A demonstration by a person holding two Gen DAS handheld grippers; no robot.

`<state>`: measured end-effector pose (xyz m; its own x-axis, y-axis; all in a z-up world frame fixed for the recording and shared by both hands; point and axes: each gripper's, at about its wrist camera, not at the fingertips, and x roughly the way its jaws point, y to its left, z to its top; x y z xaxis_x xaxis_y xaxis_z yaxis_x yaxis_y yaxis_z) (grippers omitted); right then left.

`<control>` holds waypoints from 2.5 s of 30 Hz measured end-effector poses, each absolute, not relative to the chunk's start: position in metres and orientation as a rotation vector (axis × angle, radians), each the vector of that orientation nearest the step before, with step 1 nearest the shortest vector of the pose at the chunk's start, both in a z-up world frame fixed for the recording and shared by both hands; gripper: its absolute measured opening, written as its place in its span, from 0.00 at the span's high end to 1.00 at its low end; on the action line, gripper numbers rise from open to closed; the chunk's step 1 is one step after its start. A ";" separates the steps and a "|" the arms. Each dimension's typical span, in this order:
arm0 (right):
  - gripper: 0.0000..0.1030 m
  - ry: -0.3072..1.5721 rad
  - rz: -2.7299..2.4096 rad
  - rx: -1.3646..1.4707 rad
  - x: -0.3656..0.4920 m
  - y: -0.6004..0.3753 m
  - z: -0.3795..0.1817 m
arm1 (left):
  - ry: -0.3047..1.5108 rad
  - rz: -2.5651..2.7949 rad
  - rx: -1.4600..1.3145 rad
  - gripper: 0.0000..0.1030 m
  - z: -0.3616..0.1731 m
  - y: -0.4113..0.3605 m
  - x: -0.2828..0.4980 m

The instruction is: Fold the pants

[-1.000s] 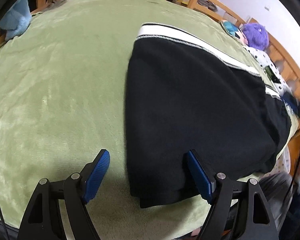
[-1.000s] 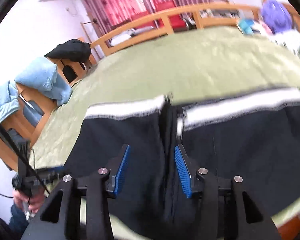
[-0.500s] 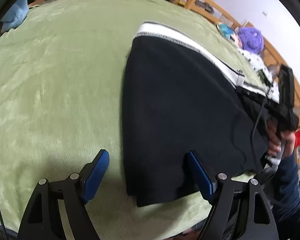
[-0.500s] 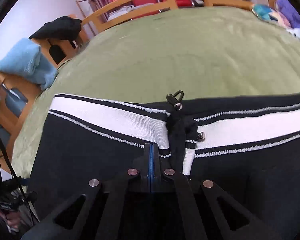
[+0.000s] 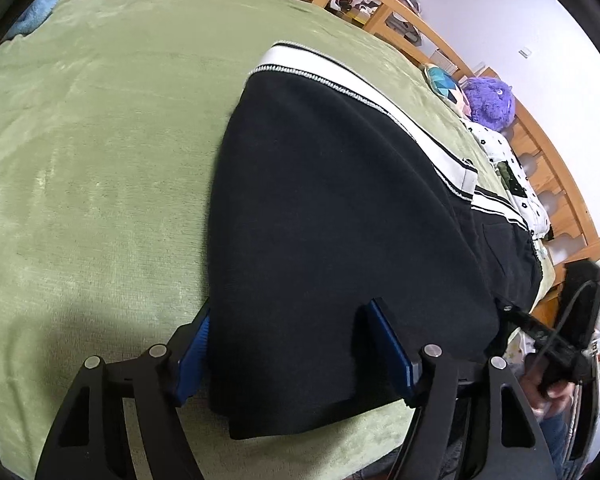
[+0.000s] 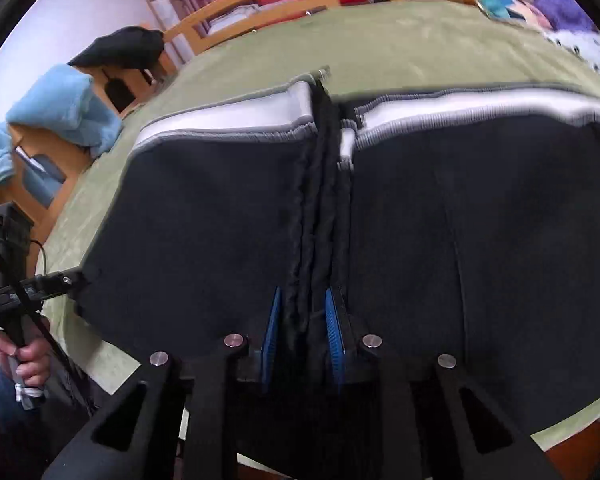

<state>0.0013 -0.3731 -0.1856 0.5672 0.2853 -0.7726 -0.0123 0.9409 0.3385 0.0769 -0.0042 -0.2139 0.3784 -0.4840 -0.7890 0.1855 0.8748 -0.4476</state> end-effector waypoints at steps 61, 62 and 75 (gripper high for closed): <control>0.77 0.887 -0.227 0.491 -0.069 -0.646 -0.161 | 1.148 -0.632 -0.020 0.49 -0.133 -0.271 0.087; 0.80 0.867 -0.222 0.473 -0.070 -0.643 -0.148 | 1.163 -0.632 -0.027 0.49 -0.140 -0.270 0.087; 0.73 0.858 -0.287 0.424 -0.049 -0.684 -0.154 | 1.143 -0.770 -0.128 0.43 -0.142 -0.293 0.090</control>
